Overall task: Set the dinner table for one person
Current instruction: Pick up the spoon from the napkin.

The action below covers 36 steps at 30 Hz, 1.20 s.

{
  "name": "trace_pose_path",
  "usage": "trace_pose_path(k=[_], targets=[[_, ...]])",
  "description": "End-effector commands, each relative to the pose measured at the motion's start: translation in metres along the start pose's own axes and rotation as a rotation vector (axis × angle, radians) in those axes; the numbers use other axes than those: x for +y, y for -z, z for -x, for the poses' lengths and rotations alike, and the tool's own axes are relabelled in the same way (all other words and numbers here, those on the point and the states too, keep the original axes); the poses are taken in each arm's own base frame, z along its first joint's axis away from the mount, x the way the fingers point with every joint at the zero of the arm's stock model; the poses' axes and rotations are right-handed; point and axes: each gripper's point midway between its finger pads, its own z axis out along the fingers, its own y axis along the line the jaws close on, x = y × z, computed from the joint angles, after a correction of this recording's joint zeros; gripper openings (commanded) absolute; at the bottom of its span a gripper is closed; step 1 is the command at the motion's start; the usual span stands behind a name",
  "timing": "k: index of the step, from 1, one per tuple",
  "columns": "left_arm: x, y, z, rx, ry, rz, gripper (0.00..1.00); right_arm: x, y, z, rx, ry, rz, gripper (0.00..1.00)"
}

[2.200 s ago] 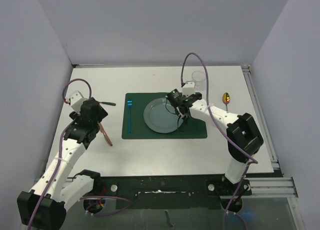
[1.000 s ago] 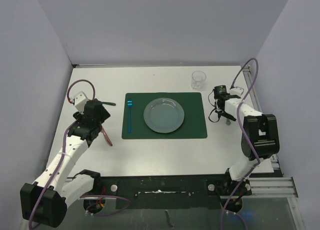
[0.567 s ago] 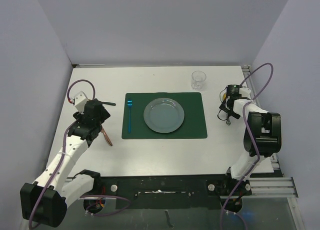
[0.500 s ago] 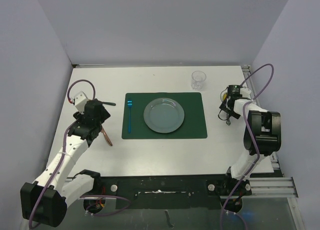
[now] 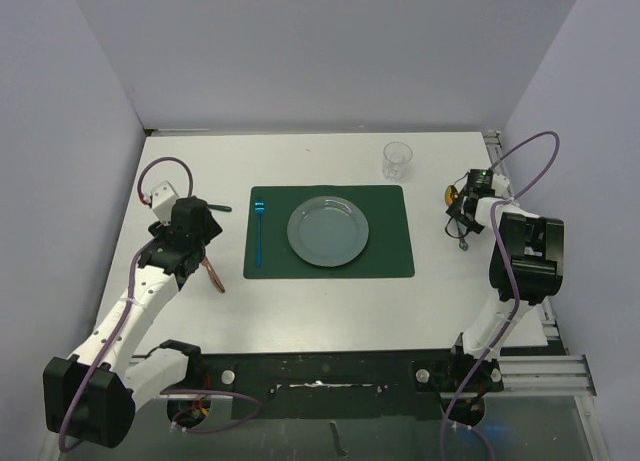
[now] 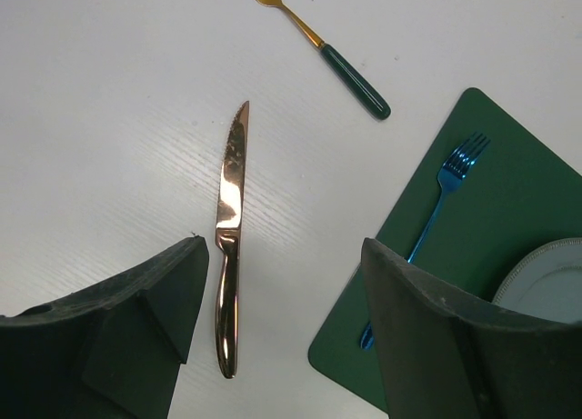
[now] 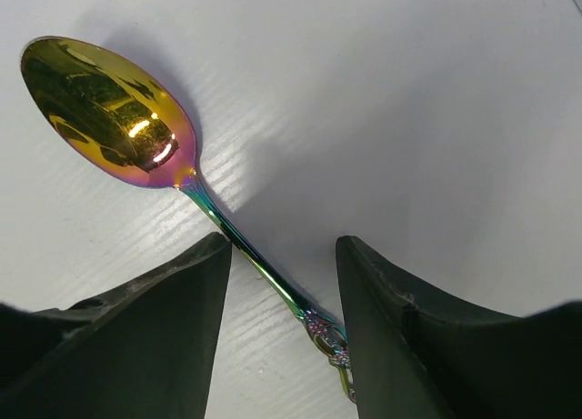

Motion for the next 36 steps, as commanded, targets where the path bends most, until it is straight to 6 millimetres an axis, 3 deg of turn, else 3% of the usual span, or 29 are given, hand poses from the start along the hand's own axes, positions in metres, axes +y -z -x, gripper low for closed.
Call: trace_pose_path(k=[1, 17, 28, 36], targets=[[-0.022, 0.005, 0.027, -0.062, 0.050, -0.066, 0.66, 0.015, -0.012, -0.002, 0.031, -0.007, 0.077, 0.49], [-0.023, 0.002, 0.021, -0.045, 0.052, -0.068, 0.66, 0.038, -0.016, -0.012, 0.106, 0.008, 0.219, 0.00], [-0.027, 0.000, 0.015, -0.027, 0.058, -0.084, 0.65, 0.039, 0.002, -0.003, 0.079, 0.013, 0.250, 0.00], [-0.030, -0.003, 0.007, -0.007, 0.074, -0.104, 0.65, 0.048, 0.047, 0.021, -0.021, 0.001, 0.344, 0.00]])
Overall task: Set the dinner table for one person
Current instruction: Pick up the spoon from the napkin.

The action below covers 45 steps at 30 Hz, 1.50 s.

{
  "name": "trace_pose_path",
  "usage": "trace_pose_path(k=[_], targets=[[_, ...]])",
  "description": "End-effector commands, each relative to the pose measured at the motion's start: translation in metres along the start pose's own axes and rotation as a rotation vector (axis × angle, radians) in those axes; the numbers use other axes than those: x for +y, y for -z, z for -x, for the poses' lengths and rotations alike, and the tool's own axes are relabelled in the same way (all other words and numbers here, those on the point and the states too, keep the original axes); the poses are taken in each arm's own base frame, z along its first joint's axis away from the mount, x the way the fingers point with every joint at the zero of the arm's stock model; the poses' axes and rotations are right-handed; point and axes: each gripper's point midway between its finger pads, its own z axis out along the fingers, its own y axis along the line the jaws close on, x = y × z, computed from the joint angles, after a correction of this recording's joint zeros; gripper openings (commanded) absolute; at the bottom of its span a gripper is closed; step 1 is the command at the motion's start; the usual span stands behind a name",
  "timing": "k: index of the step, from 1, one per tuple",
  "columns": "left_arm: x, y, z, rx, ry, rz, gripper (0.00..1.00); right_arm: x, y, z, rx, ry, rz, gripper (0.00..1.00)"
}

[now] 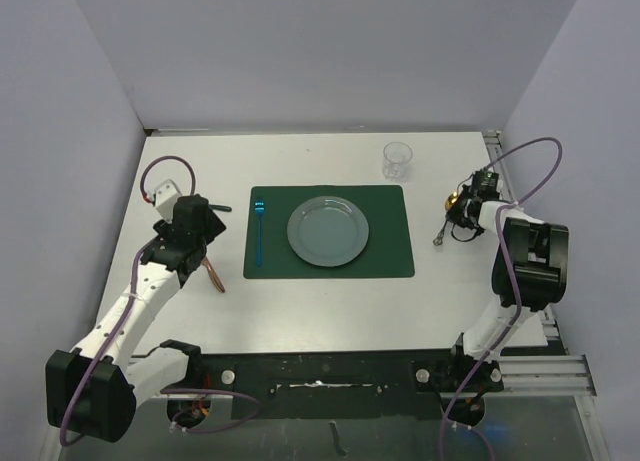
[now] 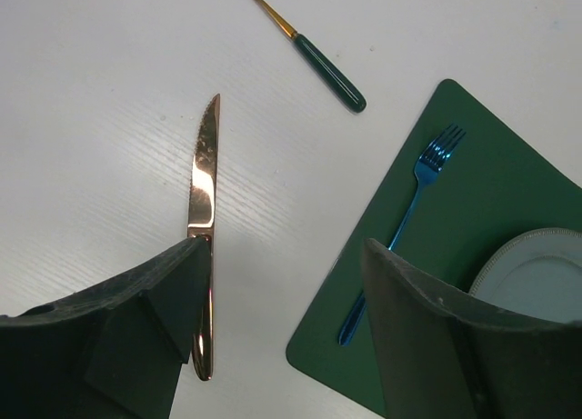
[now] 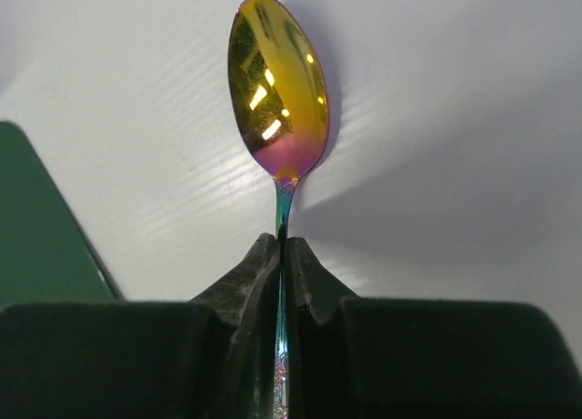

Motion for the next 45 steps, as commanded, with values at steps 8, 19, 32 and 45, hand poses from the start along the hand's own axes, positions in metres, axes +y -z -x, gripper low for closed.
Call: trace_pose_path(k=[8, 19, 32, 45], targets=[[-0.021, -0.001, 0.008, -0.019, 0.055, -0.077, 0.65, 0.033, 0.074, 0.042, -0.164, 0.019, 0.139, 0.00], [-0.019, 0.001, 0.005, -0.013, 0.062, -0.082, 0.65, 0.039, 0.082, 0.037, -0.140, 0.053, 0.173, 0.00], [-0.015, -0.002, -0.002, 0.003, 0.052, -0.069, 0.65, 0.043, 0.044, -0.009, 0.012, 0.087, 0.206, 0.44], [-0.009, -0.002, -0.004, 0.001, 0.042, -0.053, 0.65, 0.069, 0.021, -0.033, 0.084, 0.182, 0.188, 0.56]])
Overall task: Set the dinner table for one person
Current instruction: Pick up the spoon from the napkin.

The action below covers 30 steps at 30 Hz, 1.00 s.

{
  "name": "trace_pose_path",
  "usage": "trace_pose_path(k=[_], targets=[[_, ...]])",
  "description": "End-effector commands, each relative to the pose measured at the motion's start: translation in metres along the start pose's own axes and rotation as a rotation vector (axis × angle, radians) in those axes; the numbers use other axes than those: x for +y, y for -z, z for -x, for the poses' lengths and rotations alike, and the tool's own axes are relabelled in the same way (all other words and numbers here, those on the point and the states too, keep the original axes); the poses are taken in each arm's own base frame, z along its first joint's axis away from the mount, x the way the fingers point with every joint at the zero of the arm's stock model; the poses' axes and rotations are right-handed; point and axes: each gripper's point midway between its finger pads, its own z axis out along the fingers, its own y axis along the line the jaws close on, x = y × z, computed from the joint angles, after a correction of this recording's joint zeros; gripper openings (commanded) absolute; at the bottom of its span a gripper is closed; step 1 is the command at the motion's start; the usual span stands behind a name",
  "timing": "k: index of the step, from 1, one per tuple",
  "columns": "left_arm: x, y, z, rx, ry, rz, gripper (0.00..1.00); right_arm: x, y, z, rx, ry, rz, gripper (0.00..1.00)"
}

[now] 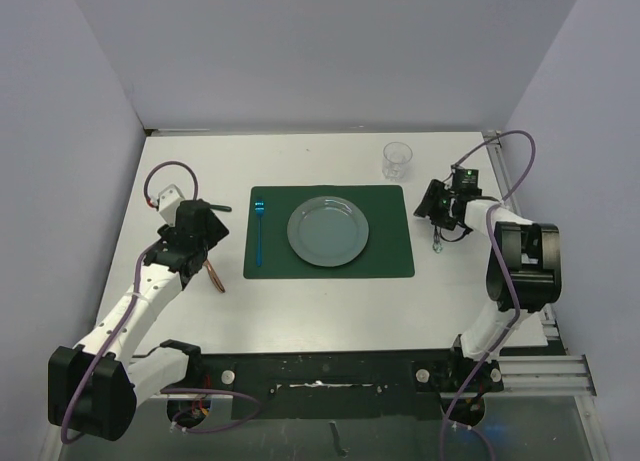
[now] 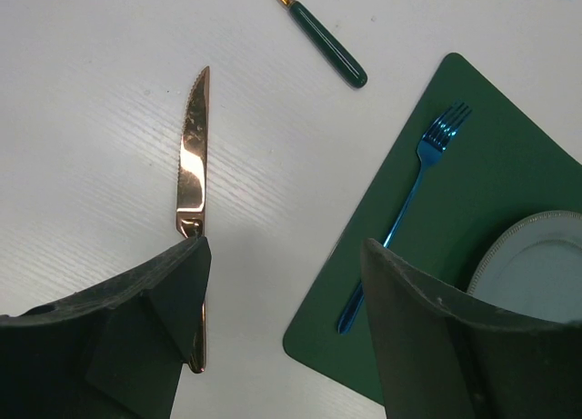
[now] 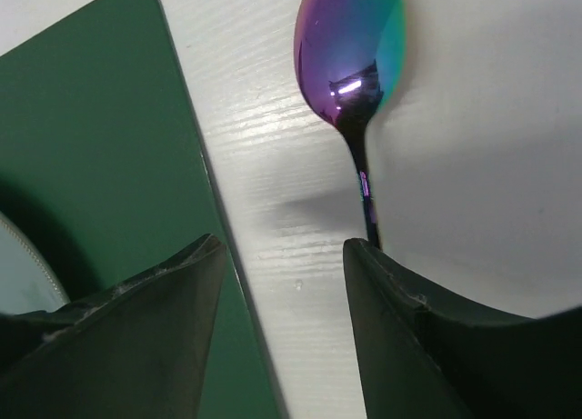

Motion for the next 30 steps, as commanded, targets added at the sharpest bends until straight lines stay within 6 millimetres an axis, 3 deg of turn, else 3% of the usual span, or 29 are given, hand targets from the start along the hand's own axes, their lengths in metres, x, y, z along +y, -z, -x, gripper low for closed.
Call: trace_pose_path(k=[1, 8, 20, 25, 30], targets=[[-0.008, 0.004, 0.014, -0.047, 0.023, -0.031, 0.65, 0.011, -0.008, 0.010, -0.014, 0.043, -0.005, 0.55], [-0.007, 0.004, 0.012, -0.047, 0.021, -0.029, 0.65, 0.013, -0.001, 0.015, -0.030, 0.088, -0.063, 0.54], [-0.011, 0.000, 0.007, -0.027, 0.025, -0.044, 0.65, 0.019, 0.044, 0.051, -0.141, 0.139, -0.113, 0.54], [-0.008, 0.001, 0.007, -0.031, 0.023, -0.037, 0.65, 0.013, 0.045, 0.052, -0.146, 0.150, -0.145, 0.54], [-0.007, 0.002, 0.008, -0.033, 0.018, -0.033, 0.65, 0.000, 0.034, 0.044, -0.115, 0.154, -0.196, 0.54]])
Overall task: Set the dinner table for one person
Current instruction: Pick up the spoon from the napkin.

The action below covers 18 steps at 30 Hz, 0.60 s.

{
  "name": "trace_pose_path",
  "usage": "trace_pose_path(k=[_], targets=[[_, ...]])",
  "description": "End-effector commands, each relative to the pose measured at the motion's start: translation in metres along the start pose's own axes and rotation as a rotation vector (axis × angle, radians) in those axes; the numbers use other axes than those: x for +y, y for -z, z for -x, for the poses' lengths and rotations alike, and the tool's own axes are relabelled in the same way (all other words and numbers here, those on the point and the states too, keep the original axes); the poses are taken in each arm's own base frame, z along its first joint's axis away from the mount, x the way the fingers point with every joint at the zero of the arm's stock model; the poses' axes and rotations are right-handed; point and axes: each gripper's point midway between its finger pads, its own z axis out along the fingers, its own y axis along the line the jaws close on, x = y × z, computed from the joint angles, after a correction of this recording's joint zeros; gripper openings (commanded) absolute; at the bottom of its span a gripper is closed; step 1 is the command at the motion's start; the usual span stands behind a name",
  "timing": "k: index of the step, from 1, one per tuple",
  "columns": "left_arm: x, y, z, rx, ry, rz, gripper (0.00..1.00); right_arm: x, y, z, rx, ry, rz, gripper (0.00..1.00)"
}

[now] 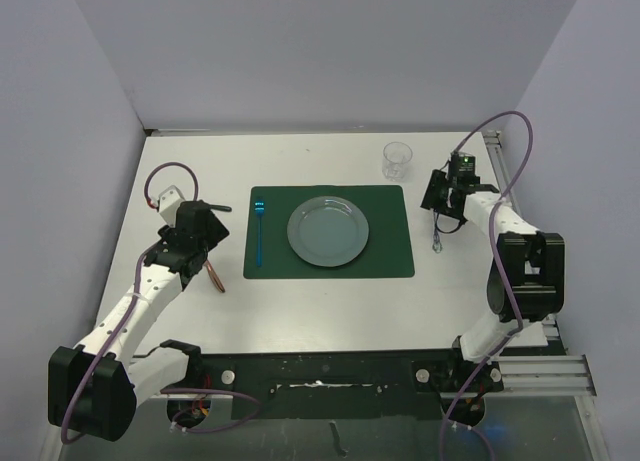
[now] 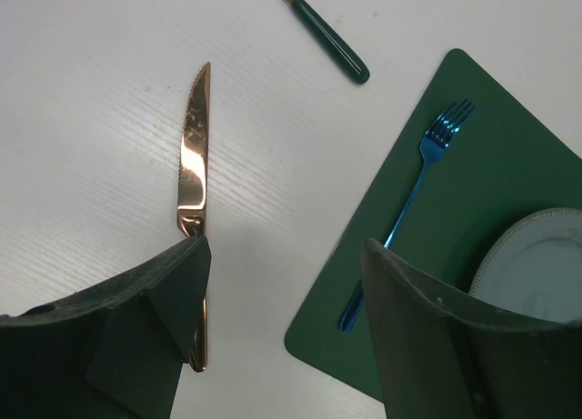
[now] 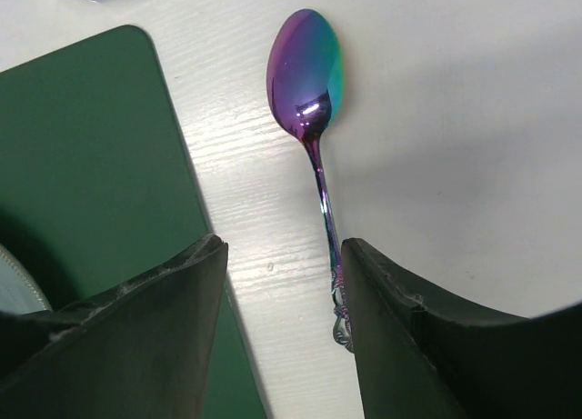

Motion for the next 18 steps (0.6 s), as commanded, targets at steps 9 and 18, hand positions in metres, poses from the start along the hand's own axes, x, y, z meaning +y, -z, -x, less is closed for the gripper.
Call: trace_pose_path(k=[9, 18], targets=[[-0.009, 0.003, 0.012, -0.041, 0.012, -0.030, 0.65, -0.012, -0.017, -0.002, 0.004, 0.026, -0.070, 0.53], [-0.011, 0.000, 0.012, -0.038, 0.012, -0.032, 0.65, -0.012, -0.026, -0.005, 0.024, 0.029, -0.072, 0.53]])
